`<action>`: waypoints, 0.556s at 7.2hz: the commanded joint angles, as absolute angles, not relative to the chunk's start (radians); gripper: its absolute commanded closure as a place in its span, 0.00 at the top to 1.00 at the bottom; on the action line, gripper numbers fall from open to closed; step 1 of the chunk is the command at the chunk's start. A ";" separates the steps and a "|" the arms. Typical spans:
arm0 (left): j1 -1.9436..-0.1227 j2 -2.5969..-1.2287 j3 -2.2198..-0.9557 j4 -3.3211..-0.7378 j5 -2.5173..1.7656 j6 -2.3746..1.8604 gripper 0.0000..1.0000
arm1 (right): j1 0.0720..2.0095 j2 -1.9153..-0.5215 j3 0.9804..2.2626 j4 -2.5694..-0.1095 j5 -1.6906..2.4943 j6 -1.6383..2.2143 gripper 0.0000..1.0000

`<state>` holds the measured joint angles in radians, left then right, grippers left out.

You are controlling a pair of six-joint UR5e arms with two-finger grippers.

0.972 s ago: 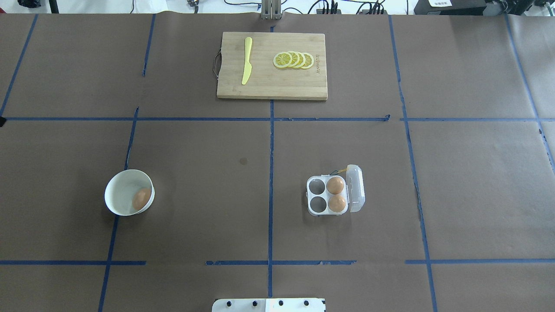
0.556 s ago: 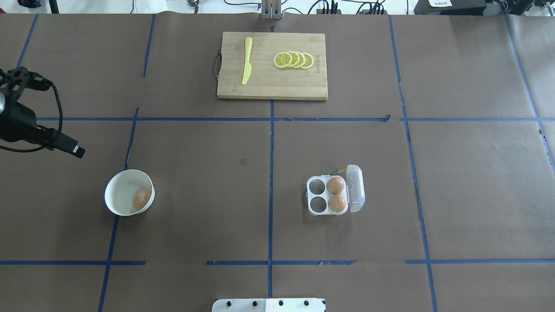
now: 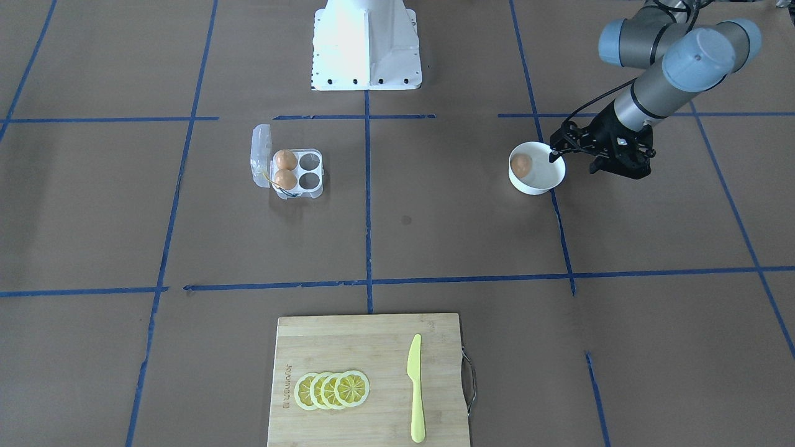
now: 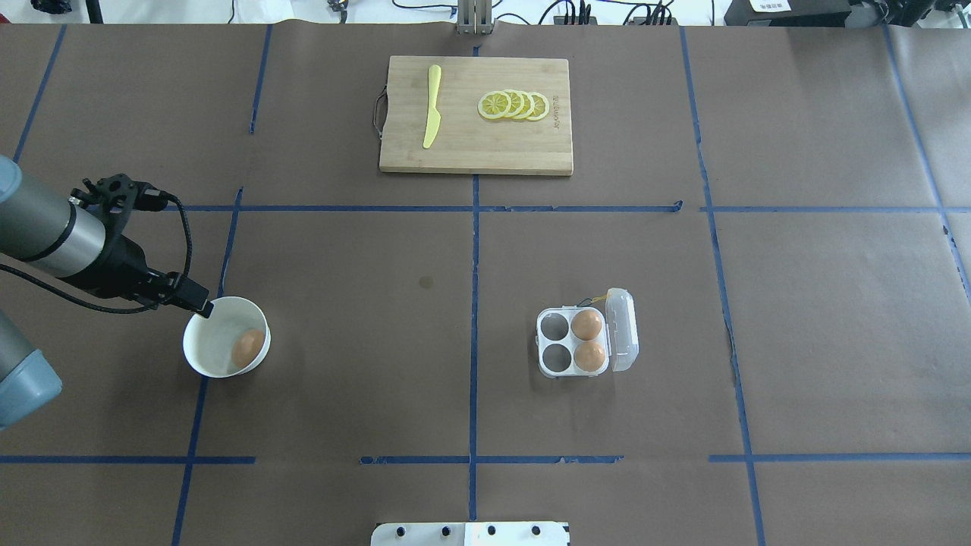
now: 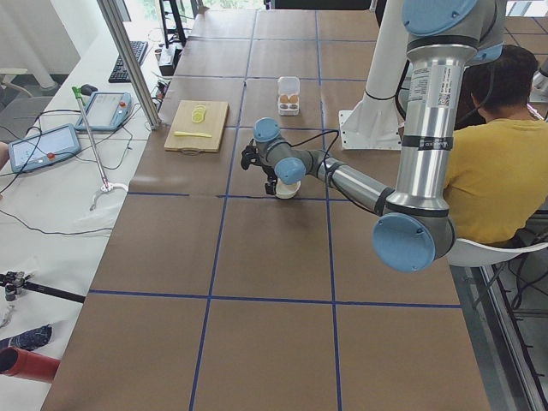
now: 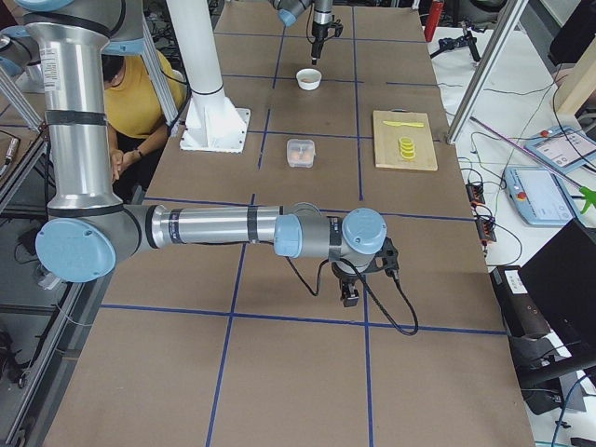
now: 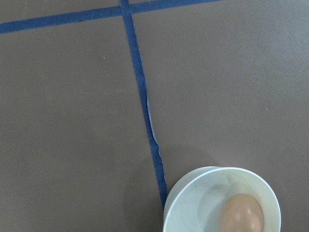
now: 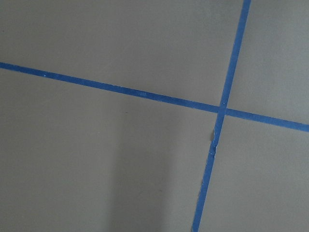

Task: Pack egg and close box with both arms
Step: 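Move the left gripper down over the white bowl toward the egg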

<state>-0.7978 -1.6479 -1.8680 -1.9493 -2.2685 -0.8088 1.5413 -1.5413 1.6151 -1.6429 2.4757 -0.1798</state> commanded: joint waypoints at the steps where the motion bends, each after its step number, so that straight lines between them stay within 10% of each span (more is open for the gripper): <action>1: -0.759 -1.667 -1.865 -1.950 -2.269 -0.821 0.81 | 1.537 -1.542 1.612 -1.643 2.474 -0.183 1.00; 4: -0.723 -1.690 -1.844 -1.950 -2.272 -0.821 0.74 | 1.529 -1.542 1.609 -1.643 2.473 -0.183 1.00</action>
<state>-0.7403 -1.6775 -1.8541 -1.9497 -2.2704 -0.8202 1.5327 -1.5417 1.6106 -1.6429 2.4731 -0.1824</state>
